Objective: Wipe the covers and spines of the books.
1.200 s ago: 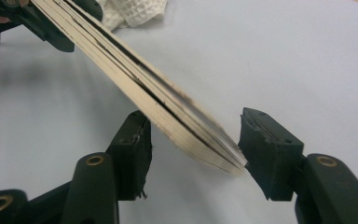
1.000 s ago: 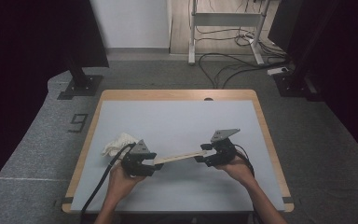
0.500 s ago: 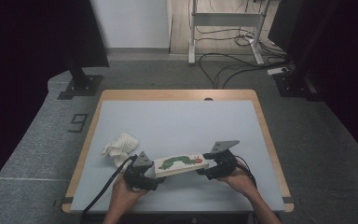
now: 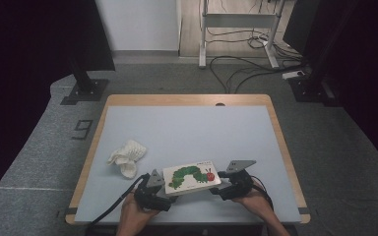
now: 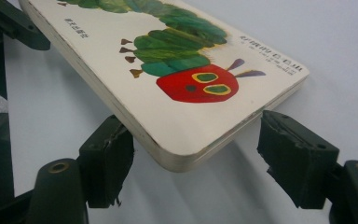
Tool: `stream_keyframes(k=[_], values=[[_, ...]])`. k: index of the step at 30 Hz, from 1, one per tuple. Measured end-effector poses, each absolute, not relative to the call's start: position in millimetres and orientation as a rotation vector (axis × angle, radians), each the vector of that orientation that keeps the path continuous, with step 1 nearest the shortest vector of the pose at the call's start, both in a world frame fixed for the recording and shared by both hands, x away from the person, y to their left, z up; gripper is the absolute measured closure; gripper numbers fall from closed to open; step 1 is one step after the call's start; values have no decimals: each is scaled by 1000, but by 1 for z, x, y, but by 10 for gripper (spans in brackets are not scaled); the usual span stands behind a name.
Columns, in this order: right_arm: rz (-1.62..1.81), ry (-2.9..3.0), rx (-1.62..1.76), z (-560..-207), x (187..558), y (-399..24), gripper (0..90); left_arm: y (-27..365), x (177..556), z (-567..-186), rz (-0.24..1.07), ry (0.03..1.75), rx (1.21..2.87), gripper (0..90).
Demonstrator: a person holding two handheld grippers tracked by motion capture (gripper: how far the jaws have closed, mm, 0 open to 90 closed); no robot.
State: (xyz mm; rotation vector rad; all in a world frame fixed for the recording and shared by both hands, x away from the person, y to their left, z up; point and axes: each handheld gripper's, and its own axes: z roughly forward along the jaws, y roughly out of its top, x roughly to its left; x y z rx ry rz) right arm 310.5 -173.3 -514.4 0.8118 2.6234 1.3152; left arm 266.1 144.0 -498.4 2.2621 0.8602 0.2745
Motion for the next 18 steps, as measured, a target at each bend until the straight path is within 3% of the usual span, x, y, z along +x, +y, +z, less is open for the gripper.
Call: stream_keyframes(k=[18], values=[[1252,2611,752,-526,300,-162,262,154,282,-519,266,838,2322,228]])
